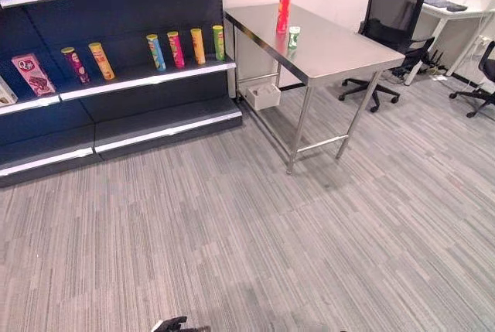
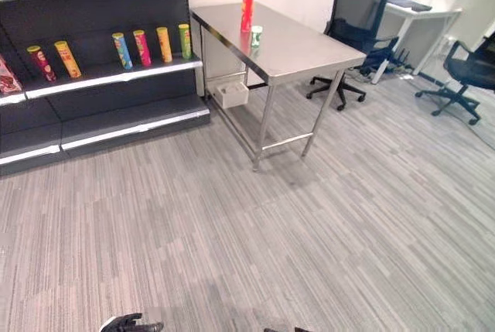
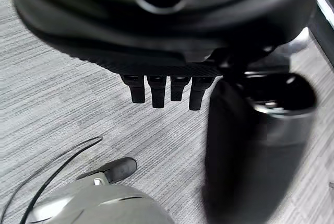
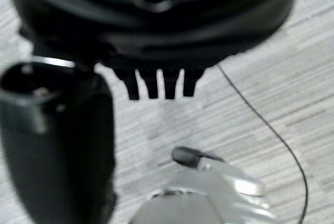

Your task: Put the goods on the table back onto the shelves and tidy them up.

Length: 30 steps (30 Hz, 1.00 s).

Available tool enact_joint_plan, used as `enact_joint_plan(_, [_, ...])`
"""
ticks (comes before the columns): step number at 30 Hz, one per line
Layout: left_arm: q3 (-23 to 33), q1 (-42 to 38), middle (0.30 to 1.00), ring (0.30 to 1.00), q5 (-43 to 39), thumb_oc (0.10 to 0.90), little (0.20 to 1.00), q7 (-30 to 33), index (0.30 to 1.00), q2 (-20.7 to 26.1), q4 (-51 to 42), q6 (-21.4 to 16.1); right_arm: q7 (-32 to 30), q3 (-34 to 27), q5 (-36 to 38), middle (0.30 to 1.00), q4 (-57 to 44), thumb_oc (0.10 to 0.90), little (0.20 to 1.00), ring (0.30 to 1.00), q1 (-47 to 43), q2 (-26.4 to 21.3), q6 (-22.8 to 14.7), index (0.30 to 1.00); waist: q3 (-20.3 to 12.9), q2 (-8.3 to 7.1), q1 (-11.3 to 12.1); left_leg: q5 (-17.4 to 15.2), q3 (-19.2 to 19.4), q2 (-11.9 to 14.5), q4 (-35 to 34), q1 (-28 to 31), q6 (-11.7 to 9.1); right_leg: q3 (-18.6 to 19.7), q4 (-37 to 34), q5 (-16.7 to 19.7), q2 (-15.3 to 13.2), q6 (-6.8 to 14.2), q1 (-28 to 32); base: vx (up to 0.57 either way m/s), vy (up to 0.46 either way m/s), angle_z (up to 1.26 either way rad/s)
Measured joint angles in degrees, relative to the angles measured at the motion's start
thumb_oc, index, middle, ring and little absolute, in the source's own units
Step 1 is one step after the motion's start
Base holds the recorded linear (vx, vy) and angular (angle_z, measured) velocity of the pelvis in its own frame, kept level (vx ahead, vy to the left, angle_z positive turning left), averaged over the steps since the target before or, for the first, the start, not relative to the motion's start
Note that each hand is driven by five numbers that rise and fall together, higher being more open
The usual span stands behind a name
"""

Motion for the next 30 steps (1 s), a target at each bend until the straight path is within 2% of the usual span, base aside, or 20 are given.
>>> enact_joint_plan(4, [0.06,-0.07,0.9,0.9,-1.33,0.8,0.9,0.02,0.9,0.03,-0.81,-0.22,-0.11,-0.01,0.91,0.9,-0.05,0.8,0.9,0.9,-0.14,-0.04,-0.11,0.9,0.21,0.04,0.1,0.37,-0.02,0.09,-0.96,0.31,-0.51,0.01,-0.34,-0.05,0.11,0.04,-0.04,0.0,0.0,0.0])
enact_joint_plan(15, [0.56,0.09,0.9,0.9,-2.15,0.8,0.9,0.28,0.9,0.14,-0.77,-0.22,-0.12,0.0,1.23,0.9,0.02,0.8,0.9,0.9,0.29,-0.04,-0.15,0.9,0.78,-1.17,0.1,0.65,-0.34,0.11,-1.47,0.57,-0.91,-0.04,-0.34,-0.24,0.2,0.21,0.06,0.0,-0.034,0.01])
enact_joint_plan(23, [0.64,0.11,0.9,0.9,-2.23,0.8,0.9,0.24,0.9,0.18,-0.7,-0.22,-0.09,0.03,1.46,0.9,0.03,0.8,0.9,0.9,0.29,-0.03,-0.15,0.9,0.85,-1.12,0.13,0.8,-0.43,0.29,-1.52,0.15,-1.17,-0.03,-0.35,-0.59,0.42,0.33,0.0,0.0,-0.067,0.01])
enact_joint_plan(26, [0.72,-0.99,0.9,0.9,-2.86,0.8,0.9,0.25,0.9,0.73,-0.8,-0.25,-0.02,0.08,1.48,0.9,0.06,0.8,0.9,0.9,-0.38,0.04,-0.2,0.9,2.22,-1.71,0.24,0.35,-1.15,0.29,1.39,-1.92,-1.84,-0.31,-0.35,-0.56,0.29,0.19,-0.75,-0.09,-0.097,0.15])
enact_joint_plan(27, [1.45,-1.71,0.9,0.9,-4.69,0.8,0.9,0.22,0.9,0.81,-0.89,-0.31,-0.01,0.03,1.88,0.9,0.02,0.8,0.9,0.9,-1.14,0.03,-0.32,0.9,3.28,-2.35,-0.12,-0.59,-1.91,0.1,7.41,-5.86,-3.2,-1.07,0.59,-0.91,0.55,-0.37,-2.11,-0.11,-0.136,0.36])
enact_joint_plan(28, [2.62,-3.15,0.9,0.9,-5.92,0.8,0.9,0.27,0.9,1.04,-1.73,-0.57,0.26,0.02,2.13,0.9,-0.09,0.8,0.9,0.9,-1.99,0.28,-0.49,0.9,4.5,-3.93,0.01,-0.93,-2.16,-0.55,16.04,-12.04,-4.55,-0.73,1.88,-1.77,-1.25,-1.58,-4.32,-0.06,-0.14,0.44])
enact_joint_plan(29, [3.46,-4.54,0.9,0.9,-7.65,0.8,0.9,0.36,0.9,1.1,-2.07,-0.78,0.26,0.03,2.17,0.9,0.08,0.8,0.9,0.9,-2.79,0.14,-0.58,0.9,6.88,-4.88,1.03,0.38,-2.66,-1.04,22.92,-15.69,-6.47,-1.18,1.22,-0.68,-1.85,-2.86,-3.28,-0.03,-0.171,0.22])
enact_joint_plan(30, [3.99,-4.61,0.9,0.9,-8.93,0.8,0.9,0.32,0.9,0.86,-2.25,-1.35,0.21,0.01,2.28,0.9,-0.02,0.8,0.9,0.9,-2.88,-0.46,-0.56,0.9,7.49,-4.29,2.1,0.6,-3.33,-0.71,26.88,-17.61,-6.81,-1.46,1.76,-0.41,-0.84,-3.12,-3.56,0.03,-0.14,0.43])
